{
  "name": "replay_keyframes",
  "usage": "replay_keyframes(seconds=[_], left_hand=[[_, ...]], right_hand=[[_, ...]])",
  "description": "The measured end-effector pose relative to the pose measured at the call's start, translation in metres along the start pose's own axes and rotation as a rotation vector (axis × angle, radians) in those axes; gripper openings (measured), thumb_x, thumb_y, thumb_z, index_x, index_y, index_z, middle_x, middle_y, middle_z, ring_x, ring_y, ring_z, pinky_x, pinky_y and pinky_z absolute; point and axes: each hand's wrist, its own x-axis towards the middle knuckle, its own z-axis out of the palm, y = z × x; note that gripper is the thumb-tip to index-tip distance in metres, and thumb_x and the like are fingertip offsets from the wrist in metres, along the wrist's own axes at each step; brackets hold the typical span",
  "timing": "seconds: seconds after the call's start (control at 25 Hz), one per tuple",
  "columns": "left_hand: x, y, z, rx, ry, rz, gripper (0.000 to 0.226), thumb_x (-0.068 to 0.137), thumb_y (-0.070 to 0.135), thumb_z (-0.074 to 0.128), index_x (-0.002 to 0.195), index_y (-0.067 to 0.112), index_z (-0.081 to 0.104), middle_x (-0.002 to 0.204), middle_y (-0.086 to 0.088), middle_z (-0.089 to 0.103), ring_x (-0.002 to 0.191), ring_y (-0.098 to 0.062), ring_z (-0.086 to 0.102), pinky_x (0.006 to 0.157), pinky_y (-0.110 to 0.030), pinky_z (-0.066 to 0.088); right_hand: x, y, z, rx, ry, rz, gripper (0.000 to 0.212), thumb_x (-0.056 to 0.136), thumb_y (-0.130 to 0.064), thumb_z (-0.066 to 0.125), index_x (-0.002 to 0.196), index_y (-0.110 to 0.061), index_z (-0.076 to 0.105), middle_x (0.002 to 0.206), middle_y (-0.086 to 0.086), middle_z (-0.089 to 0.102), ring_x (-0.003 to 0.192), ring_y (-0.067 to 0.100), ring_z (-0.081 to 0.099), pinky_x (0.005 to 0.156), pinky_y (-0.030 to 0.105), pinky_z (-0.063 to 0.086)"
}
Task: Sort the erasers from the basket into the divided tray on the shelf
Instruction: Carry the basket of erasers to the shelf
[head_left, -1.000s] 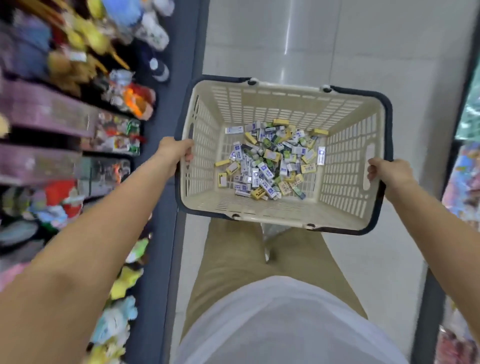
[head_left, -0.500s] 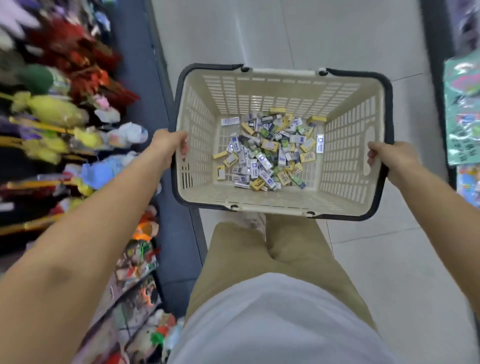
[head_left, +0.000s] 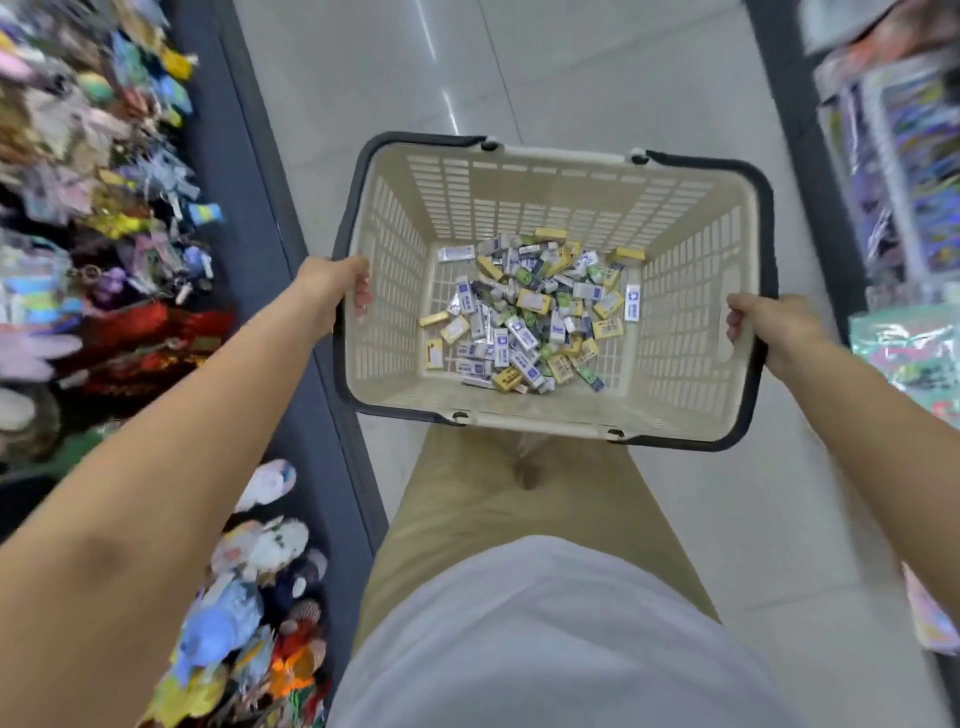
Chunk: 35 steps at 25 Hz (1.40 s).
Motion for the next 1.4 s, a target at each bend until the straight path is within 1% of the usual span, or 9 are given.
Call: replay_keyframes(seconds=[0.08,0.2,0.44,0.6,0.8,0.88,1.12,1.28,1.4], left_hand=[[0.038,0.051,0.004,-0.010,-0.027,0.006,0.008,0.084,0.008,0.055,0.079,0.007,0.050,0.060,-0.008,0.046,0.045,-0.020,0.044,0.044,-0.027,0.040],[0.098,0.132,0.011,0.027,-0.054,0.016,0.009,0.086,0.008,0.054,0.079,0.007,0.049,0.061,-0.006,0.047,0.043,-0.016,0.045,0.039,-0.023,0.040],[0.205,0.300,0.008,0.080,-0.089,0.029,0.011,0.085,0.006,0.051,0.075,0.009,0.048,0.059,-0.006,0.045,0.042,-0.018,0.042,0.042,-0.026,0.039],[0.266,0.396,0.017,0.104,-0.101,0.054,0.012,0.086,0.006,0.050,0.074,0.008,0.048,0.059,-0.006,0.045,0.040,-0.017,0.042,0.039,-0.023,0.038],[0.339,0.518,0.046,0.129,-0.113,0.059,0.014,0.087,0.005,0.049,0.074,0.008,0.047,0.061,-0.008,0.045,0.047,-0.019,0.042,0.047,-0.029,0.038],[0.365,0.566,0.055,0.146,-0.101,0.066,0.018,0.087,0.006,0.049,0.070,0.009,0.047,0.060,-0.007,0.045,0.043,-0.018,0.042,0.046,-0.028,0.039],[0.448,0.711,0.074,0.162,-0.097,0.072,0.013,0.088,0.006,0.051,0.074,0.007,0.049,0.060,-0.008,0.046,0.037,-0.015,0.043,0.040,-0.024,0.040],[0.523,0.808,0.095,0.219,-0.132,0.114,0.018,0.087,0.005,0.051,0.069,0.007,0.048,0.058,-0.008,0.045,0.032,-0.013,0.042,0.039,-0.023,0.040],[0.582,0.887,0.117,0.301,-0.183,0.165,0.022,0.087,0.006,0.051,0.066,0.007,0.046,0.057,-0.010,0.043,0.031,-0.014,0.041,0.041,-0.026,0.038]], right_hand=[[0.029,-0.043,0.017,0.025,0.004,-0.007,0.010,0.083,-0.014,0.060,0.076,-0.010,0.054,0.062,0.003,0.051,0.049,0.014,0.045,0.055,0.027,0.042],[0.074,-0.106,0.048,0.055,0.041,0.016,0.007,0.083,-0.014,0.060,0.080,-0.009,0.055,0.062,0.002,0.052,0.048,0.013,0.046,0.051,0.025,0.043],[0.138,-0.245,0.096,0.126,0.097,0.064,0.010,0.076,-0.013,0.062,0.069,-0.009,0.055,0.056,0.004,0.052,0.046,0.014,0.047,0.055,0.028,0.043],[0.192,-0.333,0.118,0.160,0.114,0.072,0.009,0.073,-0.015,0.064,0.074,-0.009,0.057,0.057,0.002,0.054,0.042,0.010,0.050,0.053,0.026,0.046],[0.274,-0.444,0.141,0.169,0.099,0.073,0.009,0.073,-0.015,0.063,0.071,-0.009,0.057,0.057,0.003,0.054,0.041,0.011,0.049,0.049,0.026,0.044],[0.299,-0.494,0.150,0.165,0.094,0.083,0.008,0.072,-0.013,0.062,0.070,-0.009,0.055,0.057,0.004,0.054,0.039,0.011,0.047,0.046,0.025,0.042],[0.361,-0.637,0.175,0.186,0.124,0.063,0.007,0.073,-0.010,0.058,0.075,-0.013,0.053,0.057,0.004,0.054,0.043,0.012,0.045,0.051,0.026,0.041],[0.416,-0.710,0.205,0.236,0.162,0.097,0.007,0.075,-0.008,0.057,0.081,-0.010,0.053,0.060,0.004,0.054,0.045,0.012,0.044,0.049,0.024,0.042],[0.448,-0.754,0.231,0.296,0.207,0.153,0.005,0.077,-0.006,0.056,0.076,-0.010,0.054,0.060,0.004,0.053,0.045,0.012,0.044,0.050,0.025,0.041]])
